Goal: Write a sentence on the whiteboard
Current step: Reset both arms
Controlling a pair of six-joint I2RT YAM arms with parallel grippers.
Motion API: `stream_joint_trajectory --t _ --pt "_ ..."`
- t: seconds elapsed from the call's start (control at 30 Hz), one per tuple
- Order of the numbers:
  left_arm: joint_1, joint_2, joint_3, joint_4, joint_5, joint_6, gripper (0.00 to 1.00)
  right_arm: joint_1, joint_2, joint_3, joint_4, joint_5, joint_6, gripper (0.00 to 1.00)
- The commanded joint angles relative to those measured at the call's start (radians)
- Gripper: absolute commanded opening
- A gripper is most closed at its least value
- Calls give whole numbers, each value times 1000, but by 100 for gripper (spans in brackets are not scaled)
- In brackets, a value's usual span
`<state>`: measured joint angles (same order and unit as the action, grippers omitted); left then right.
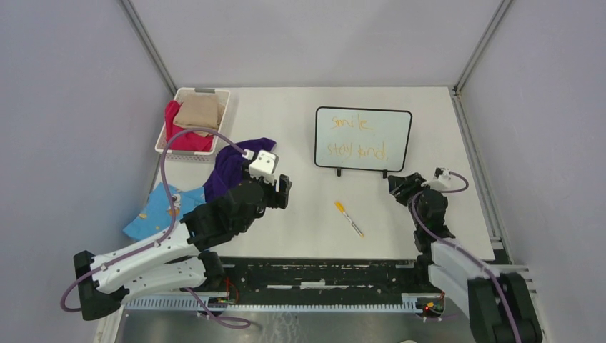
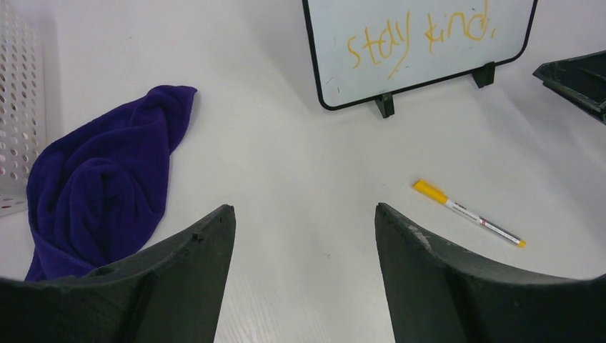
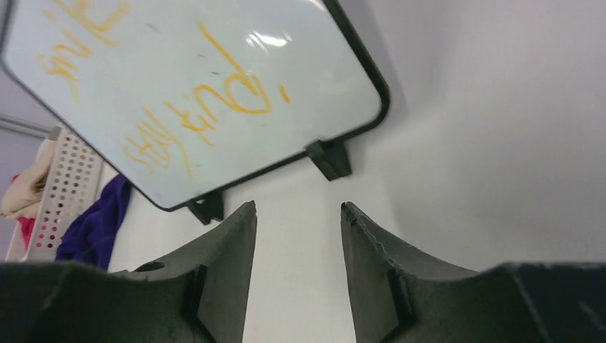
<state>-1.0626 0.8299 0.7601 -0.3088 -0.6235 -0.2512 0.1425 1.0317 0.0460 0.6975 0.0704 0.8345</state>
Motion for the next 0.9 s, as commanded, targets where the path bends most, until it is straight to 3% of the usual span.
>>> stream_joint_trajectory --t 0.0,0.13,0.27,0.3,0.37,0.43,0.5,0.6,0.7,0.77,0.87 --pt "-3 -52 31 34 4 -38 78 45 -296 24 -264 70 -147 53" --pt "-5 -82 24 52 -6 -42 80 131 -467 121 -472 97 -273 56" --pt "-4 -101 11 103 -11 -60 82 320 -536 256 -607 225 -415 62" --pt "-4 -109 3 121 8 -55 84 372 -532 285 -632 254 -448 63" --pt "-4 -126 -19 161 54 -38 99 462 -501 348 -668 308 -513 65" --pt "-4 -137 -33 196 57 -41 100 554 -441 423 -695 407 -573 69" --pt "-4 -121 -13 187 -29 -100 100 637 -364 505 -740 537 -627 72" --pt "-3 2 161 -47 -241 -244 100 687 -244 638 -765 728 -649 76" --pt "-4 162 379 -346 -374 -396 100 689 -116 788 -809 939 -562 80" --pt "-4 229 481 -465 -382 -469 100 689 -46 893 -893 1038 -474 82" --pt "-5 273 526 -493 -329 -514 100 689 25 992 -923 1080 -477 86"
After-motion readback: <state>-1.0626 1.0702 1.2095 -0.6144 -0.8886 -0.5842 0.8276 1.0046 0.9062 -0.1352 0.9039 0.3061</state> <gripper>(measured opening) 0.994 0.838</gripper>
